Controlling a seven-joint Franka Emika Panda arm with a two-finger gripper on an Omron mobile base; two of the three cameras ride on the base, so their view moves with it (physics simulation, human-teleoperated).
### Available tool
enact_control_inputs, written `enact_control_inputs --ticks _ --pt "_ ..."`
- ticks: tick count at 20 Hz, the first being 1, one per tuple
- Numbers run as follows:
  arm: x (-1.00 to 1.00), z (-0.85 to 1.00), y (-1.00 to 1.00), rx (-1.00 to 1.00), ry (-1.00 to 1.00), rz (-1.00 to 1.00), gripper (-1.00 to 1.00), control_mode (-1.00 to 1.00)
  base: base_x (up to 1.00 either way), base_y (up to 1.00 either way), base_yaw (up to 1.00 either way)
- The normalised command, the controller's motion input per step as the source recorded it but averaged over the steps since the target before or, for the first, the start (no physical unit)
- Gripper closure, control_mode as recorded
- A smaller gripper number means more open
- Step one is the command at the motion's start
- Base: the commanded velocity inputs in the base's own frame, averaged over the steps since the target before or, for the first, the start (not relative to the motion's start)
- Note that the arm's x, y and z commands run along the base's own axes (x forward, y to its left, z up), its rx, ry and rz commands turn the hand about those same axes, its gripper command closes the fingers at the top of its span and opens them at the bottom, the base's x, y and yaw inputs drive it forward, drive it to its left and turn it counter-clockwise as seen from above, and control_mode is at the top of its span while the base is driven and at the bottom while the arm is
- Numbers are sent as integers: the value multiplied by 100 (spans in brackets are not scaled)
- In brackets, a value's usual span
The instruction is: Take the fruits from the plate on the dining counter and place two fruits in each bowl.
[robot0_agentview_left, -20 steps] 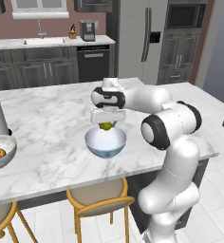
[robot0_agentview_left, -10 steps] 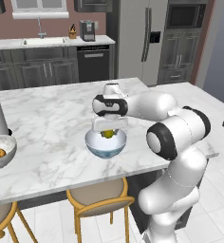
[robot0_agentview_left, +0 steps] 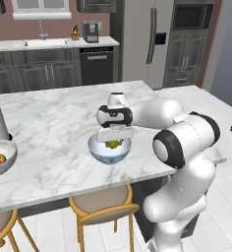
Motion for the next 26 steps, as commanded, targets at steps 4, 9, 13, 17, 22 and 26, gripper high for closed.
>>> enact_control_inputs --ticks 4,9,13,17,22,26 --pt "0 0 0 0 0 0 -100 -100 0 0 0" --pt "0 0 0 0 0 0 -100 -100 0 0 0" --pt "0 19 2 0 0 0 -100 -100 0 0 0" --pt "-2 44 10 0 0 0 -100 -100 0 0 0" --pt "-71 68 3 0 0 0 -100 -100 0 0 0" --pt "-100 49 0 0 -3 0 -100 -100 0 0 0"
